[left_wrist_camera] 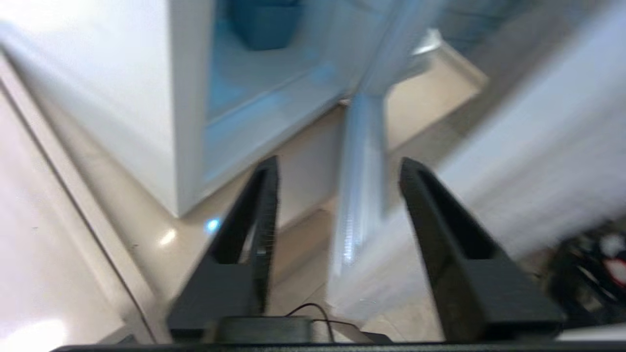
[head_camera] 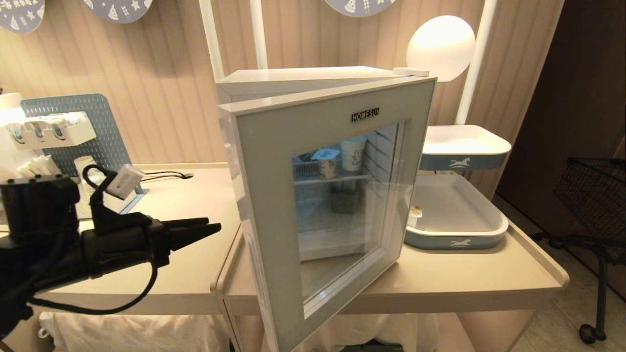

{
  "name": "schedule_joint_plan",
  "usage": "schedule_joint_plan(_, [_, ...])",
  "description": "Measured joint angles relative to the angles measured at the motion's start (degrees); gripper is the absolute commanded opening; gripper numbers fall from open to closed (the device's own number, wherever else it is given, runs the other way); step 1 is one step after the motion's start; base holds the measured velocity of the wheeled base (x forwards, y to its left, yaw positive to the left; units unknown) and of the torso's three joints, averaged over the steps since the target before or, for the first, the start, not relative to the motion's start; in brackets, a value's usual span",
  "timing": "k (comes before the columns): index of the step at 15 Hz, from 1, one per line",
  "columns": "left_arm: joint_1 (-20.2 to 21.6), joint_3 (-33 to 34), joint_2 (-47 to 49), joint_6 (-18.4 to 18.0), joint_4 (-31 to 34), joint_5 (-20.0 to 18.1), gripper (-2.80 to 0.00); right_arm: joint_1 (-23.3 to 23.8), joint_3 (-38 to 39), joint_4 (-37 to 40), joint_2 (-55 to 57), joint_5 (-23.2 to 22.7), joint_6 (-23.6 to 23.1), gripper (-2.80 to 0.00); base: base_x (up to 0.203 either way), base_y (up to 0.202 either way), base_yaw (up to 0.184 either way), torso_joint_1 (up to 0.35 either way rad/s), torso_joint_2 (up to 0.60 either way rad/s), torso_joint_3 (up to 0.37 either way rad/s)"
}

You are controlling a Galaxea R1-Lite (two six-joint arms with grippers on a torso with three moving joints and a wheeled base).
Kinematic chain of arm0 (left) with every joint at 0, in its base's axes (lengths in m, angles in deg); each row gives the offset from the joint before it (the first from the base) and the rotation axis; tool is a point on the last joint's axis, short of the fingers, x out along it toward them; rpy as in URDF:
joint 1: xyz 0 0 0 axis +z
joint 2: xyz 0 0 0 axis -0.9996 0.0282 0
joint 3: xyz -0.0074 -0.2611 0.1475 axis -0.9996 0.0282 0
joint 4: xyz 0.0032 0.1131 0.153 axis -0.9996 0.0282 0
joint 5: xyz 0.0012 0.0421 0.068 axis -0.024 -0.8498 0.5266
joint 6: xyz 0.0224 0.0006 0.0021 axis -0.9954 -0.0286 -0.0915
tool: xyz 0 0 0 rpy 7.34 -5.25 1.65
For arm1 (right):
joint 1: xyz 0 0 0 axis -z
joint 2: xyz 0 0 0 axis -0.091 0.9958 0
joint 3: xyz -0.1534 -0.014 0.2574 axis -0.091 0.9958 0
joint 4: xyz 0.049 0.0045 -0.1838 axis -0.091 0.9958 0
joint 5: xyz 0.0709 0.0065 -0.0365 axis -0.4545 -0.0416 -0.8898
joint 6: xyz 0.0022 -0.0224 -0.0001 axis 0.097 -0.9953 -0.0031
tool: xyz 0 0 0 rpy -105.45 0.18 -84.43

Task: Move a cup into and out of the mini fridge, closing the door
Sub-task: Open the freezer door

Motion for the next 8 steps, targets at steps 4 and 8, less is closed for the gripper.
schedule_joint_plan(4, [-7.35,-2.63,5.79,0.13,0.01,2.35,-2.80,0.00,0.00,0.00,0.00,0.02,0.02,-2.80,0.000,0.000,0.000,0.000,0.00,0.000])
schedule_joint_plan(8, [-15.18,-1.96,6.62,0.09,0.46,1.67,-2.80,0.00,0.00,0.00,0.00,0.00,0.00,-2.80,0.000,0.000,0.000,0.000,0.00,0.000])
